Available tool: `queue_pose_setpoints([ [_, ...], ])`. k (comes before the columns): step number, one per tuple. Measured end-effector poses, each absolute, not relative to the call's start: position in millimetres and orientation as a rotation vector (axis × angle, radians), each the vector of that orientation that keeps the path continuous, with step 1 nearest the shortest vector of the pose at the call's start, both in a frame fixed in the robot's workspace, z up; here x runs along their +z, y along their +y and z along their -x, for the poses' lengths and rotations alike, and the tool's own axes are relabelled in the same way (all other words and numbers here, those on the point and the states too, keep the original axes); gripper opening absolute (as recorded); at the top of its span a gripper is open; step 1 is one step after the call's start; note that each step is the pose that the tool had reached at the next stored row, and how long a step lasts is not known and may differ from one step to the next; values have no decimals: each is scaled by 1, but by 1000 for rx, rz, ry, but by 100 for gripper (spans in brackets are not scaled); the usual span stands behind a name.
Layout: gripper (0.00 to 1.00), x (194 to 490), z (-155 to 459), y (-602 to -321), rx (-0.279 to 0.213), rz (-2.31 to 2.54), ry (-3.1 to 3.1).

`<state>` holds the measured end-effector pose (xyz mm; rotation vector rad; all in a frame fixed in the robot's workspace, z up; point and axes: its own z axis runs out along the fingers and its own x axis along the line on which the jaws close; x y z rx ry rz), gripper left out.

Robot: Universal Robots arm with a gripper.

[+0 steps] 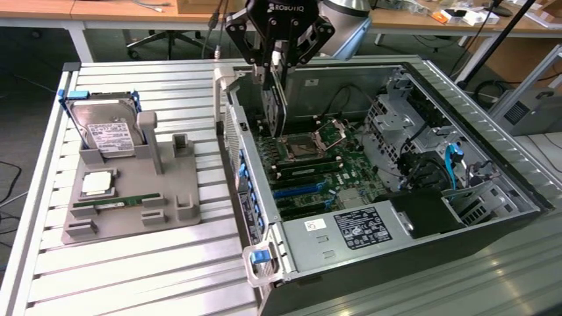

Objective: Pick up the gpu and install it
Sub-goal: 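Pick up the gpu and move the gpu toward the slot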

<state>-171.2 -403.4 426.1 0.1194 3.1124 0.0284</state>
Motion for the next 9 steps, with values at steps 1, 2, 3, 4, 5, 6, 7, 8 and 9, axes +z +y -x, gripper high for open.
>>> queue_pose_setpoints([
  [1, 27, 426, 171, -403, 28, -119, 3112],
  [2, 27, 426, 169, -403, 28, -119, 3112],
  [3, 27, 426, 169, -403, 28, -119, 3112],
  [4, 27, 426, 167, -403, 28, -119, 3112],
  [5, 27, 426, 167, -403, 28, -119, 3112],
  [6, 27, 426, 166, -404, 28, -119, 3112],
  [7, 27, 426, 166, -404, 28, -120, 3112],
  [8, 27, 426, 165, -404, 28, -119, 3112],
  [9, 27, 426, 164, -403, 28, -120, 3112],
])
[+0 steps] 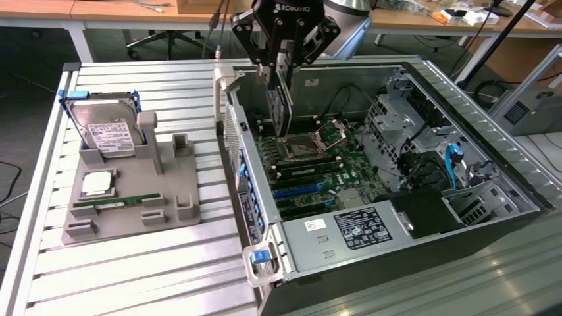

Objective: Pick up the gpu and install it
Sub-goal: 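Pick up the gpu and move the gpu toward the slot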

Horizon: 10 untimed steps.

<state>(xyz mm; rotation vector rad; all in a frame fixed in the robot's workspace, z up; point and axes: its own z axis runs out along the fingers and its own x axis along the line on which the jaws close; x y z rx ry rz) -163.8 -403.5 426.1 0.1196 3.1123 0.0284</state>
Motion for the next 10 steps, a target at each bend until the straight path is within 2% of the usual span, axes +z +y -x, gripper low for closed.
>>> queue_pose_setpoints([
  [10, 27, 426, 140, -404, 28, -119, 3112],
])
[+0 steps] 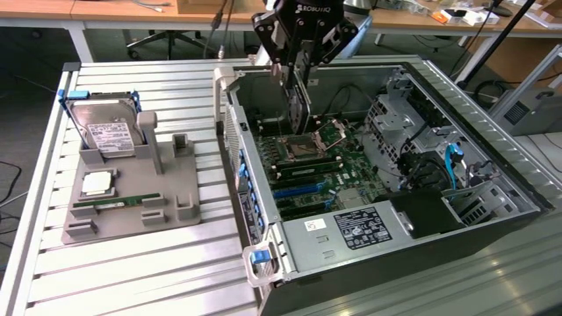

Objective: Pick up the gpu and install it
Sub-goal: 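Pick up the gpu and move the gpu toward the slot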

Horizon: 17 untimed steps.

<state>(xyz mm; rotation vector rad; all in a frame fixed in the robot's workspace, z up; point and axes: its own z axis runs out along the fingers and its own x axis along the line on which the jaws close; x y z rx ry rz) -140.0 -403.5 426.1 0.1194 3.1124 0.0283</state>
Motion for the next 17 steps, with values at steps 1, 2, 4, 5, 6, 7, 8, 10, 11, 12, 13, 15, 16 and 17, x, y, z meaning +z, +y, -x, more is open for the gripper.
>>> queue_pose_setpoints([
  [1, 27, 426, 136, -404, 28, -119, 3112],
  [2, 27, 426, 130, -404, 28, -120, 3113],
  [4, 27, 425, 113, -404, 28, -120, 3113],
  [5, 27, 425, 105, -404, 28, -119, 3113],
  [6, 27, 425, 95, -404, 28, -120, 3113],
  [7, 27, 424, 88, -404, 28, -120, 3113],
  [8, 27, 424, 79, -404, 28, -119, 3113],
  [10, 27, 423, 74, -404, 28, -119, 3113],
  [11, 27, 423, 73, -404, 28, -120, 3113],
  [12, 27, 423, 72, -404, 28, -120, 3113],
  [13, 27, 423, 71, -404, 28, -120, 3113],
  [15, 27, 423, 69, -404, 28, -120, 3113],
  [16, 27, 422, 69, -404, 28, -119, 3113],
  [17, 27, 422, 68, -404, 28, -120, 3113],
])
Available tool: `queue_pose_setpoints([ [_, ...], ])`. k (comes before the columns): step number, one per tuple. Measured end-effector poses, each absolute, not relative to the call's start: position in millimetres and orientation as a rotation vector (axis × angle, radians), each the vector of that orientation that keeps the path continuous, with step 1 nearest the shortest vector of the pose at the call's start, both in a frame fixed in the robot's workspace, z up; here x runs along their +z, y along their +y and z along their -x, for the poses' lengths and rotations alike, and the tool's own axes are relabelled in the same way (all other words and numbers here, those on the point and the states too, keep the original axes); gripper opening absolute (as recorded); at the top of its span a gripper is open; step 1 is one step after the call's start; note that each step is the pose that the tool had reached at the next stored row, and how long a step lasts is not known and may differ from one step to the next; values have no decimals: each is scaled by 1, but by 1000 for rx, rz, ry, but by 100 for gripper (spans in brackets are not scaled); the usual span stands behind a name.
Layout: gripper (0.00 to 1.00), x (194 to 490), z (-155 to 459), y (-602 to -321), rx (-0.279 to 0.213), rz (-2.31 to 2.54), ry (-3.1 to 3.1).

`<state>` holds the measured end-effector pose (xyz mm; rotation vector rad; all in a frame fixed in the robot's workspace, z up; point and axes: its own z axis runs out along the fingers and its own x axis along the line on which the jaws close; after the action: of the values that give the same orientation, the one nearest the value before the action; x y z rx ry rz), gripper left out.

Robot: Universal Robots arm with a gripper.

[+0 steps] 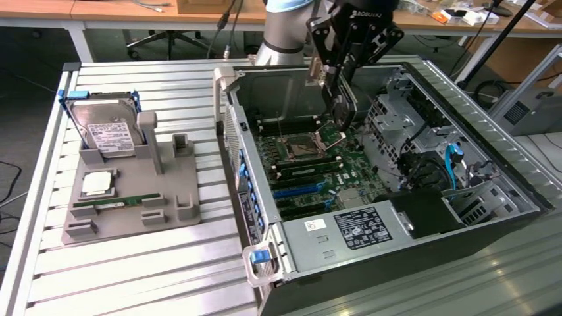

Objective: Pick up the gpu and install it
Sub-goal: 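Pick up the gpu and move the gpu toward the slot, then insert the gpu into the slot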

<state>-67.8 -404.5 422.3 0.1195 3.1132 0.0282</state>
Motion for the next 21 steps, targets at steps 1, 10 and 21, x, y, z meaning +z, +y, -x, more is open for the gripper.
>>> queue_pose_setpoints([
  [1, 27, 422, 66, -404, 28, -120, 3113],
  [10, 27, 421, 55, -405, 27, -119, 3113],
  [21, 27, 420, 50, -405, 27, -120, 3113],
])
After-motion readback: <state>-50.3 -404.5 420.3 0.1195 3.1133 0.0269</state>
